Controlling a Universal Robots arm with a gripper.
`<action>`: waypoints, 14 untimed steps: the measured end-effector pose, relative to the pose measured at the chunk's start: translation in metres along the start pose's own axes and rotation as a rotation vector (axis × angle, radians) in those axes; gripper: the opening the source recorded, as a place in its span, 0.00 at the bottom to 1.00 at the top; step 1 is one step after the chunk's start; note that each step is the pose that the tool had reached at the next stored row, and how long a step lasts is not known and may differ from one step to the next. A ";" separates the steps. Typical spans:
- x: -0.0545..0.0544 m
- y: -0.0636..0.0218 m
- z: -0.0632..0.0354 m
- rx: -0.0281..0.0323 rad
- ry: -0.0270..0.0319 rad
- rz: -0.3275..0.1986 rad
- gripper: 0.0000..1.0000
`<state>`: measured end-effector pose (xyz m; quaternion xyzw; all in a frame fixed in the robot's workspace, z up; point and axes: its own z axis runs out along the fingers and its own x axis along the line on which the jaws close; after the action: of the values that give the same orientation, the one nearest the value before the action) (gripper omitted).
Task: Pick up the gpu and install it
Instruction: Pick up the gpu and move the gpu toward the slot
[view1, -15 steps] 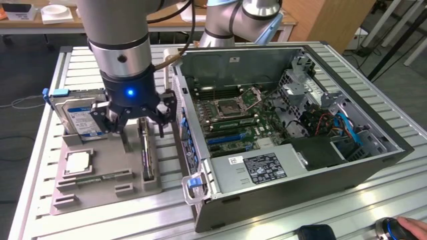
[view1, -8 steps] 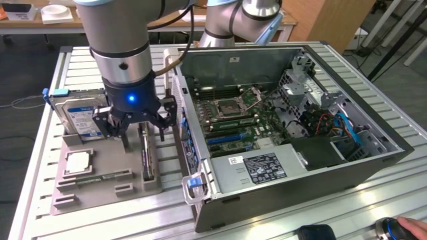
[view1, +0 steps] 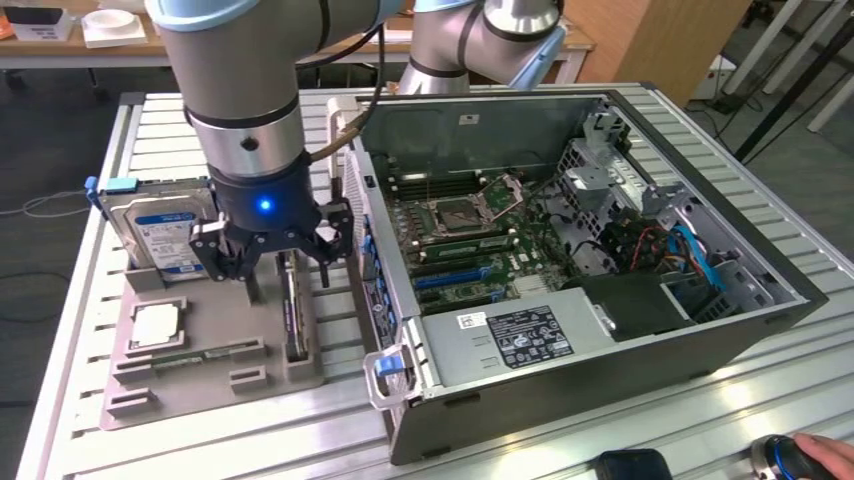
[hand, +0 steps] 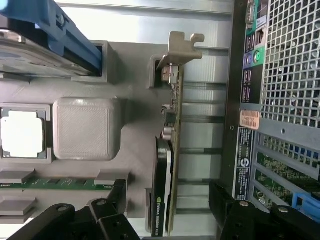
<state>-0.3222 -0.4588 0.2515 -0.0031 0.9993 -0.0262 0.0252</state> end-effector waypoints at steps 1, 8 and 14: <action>0.000 0.0014 0.0009 0.0018 -0.0003 0.000 0.76; 0.000 0.0049 0.0093 0.0100 -0.0097 0.000 0.76; 0.001 0.0073 0.0152 0.0204 -0.0188 0.000 0.76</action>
<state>-0.3222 -0.4523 0.2359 -0.0031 0.9987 -0.0363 0.0346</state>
